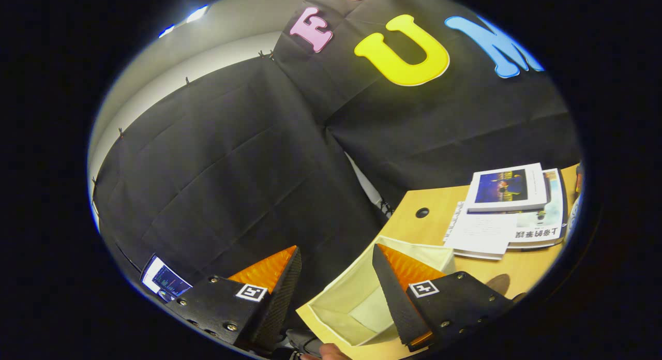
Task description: Open the storage box then place both shoes into the box .Put the left shoe in first, then the right shoe, with the right side of both shoes facing outward in a uniform manner.
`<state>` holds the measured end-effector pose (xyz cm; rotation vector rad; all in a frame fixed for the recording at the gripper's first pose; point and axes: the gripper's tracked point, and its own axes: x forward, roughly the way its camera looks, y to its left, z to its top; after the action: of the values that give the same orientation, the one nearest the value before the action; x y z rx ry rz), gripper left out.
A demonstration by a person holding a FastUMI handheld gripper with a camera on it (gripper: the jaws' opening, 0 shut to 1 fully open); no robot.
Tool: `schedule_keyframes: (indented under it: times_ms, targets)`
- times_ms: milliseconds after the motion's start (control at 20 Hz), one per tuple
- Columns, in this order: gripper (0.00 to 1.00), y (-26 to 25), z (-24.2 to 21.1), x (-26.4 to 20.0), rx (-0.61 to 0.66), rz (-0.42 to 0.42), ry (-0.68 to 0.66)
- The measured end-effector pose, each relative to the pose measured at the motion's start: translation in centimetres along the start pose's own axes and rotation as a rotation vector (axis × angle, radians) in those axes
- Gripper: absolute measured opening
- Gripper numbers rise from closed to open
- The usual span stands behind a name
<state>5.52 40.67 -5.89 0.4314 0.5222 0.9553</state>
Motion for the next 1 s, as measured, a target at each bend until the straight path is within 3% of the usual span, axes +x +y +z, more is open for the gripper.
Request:
schedule_keyframes:
  times_ms: [450,1000]
  targets:
    - [0.84,-7.0,-0.3,-7.4,-0.004,-0.175,-0.054]
    - [0.84,-15.4,-7.7,-10.3,0.006,-0.376,0.072]
